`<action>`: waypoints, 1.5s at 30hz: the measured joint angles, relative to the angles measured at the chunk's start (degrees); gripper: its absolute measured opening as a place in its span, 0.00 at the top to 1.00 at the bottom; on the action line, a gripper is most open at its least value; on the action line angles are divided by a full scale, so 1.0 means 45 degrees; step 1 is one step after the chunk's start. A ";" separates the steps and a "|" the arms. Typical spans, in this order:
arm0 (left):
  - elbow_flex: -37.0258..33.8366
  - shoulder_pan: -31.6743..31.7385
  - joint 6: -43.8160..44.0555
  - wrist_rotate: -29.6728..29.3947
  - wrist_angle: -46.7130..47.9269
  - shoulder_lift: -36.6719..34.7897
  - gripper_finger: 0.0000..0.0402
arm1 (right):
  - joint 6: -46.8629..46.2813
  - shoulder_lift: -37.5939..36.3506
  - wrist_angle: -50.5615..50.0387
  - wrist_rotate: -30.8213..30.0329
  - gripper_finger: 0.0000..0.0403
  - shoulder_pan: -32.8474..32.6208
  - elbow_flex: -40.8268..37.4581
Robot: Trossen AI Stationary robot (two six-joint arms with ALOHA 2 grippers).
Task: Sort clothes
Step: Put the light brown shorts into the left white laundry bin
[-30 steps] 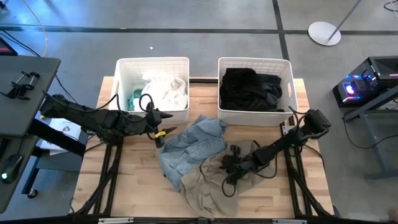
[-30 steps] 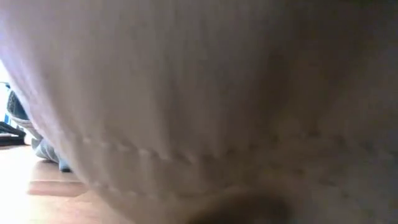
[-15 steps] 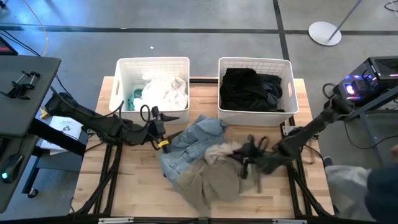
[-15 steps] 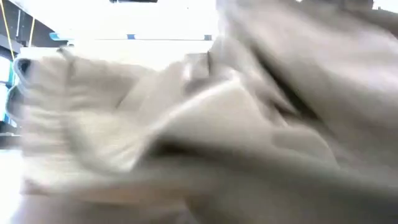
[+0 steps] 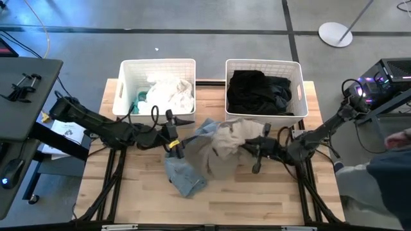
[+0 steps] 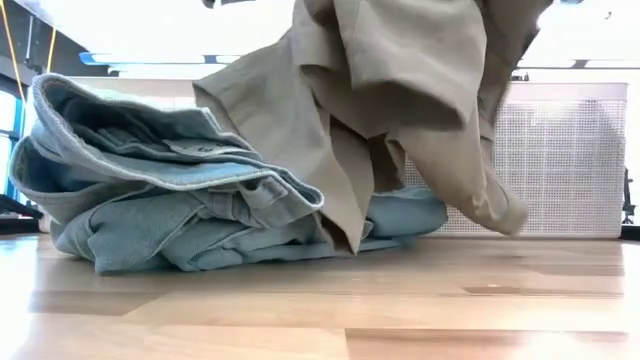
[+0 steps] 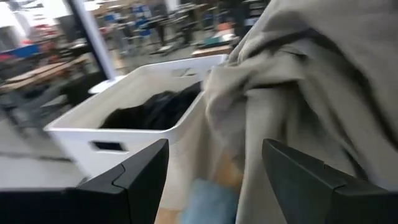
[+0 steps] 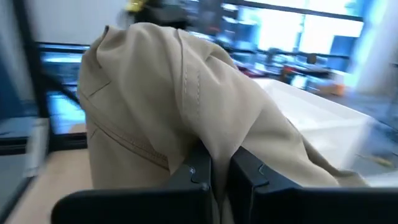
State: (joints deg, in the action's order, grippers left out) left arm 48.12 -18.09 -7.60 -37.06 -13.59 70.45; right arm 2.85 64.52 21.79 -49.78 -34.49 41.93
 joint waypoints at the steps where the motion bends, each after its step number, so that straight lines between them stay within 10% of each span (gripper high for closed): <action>1: 0.0000 0.0073 0.0005 0.0432 -0.0069 0.0009 0.38 | 0.0153 0.0016 0.0178 0.0729 0.98 0.0183 0.0000; 16: 0.0005 0.0199 -0.7738 0.5526 -0.4881 0.1828 0.38 | 0.0709 0.0519 0.0727 0.3886 0.98 0.1821 0.0010; 26: 0.1383 0.0741 -0.5924 0.6475 -0.6211 0.4287 0.28 | 0.0790 0.0761 0.1075 0.4261 0.98 0.2007 0.0010; 35: 0.2513 0.1317 -0.4668 0.6690 -0.6221 0.5937 0.24 | 0.0774 0.0761 0.1382 0.8081 0.98 0.2605 0.0010; 45: 0.2885 0.1362 -0.4791 0.6979 -0.6029 0.6324 0.73 | 0.0497 0.0740 0.0957 0.8219 0.94 0.3005 0.0026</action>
State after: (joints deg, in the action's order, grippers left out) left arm 61.10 -11.97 -29.15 -5.66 -40.72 98.91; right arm 5.09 67.85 26.10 -12.80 -20.97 42.05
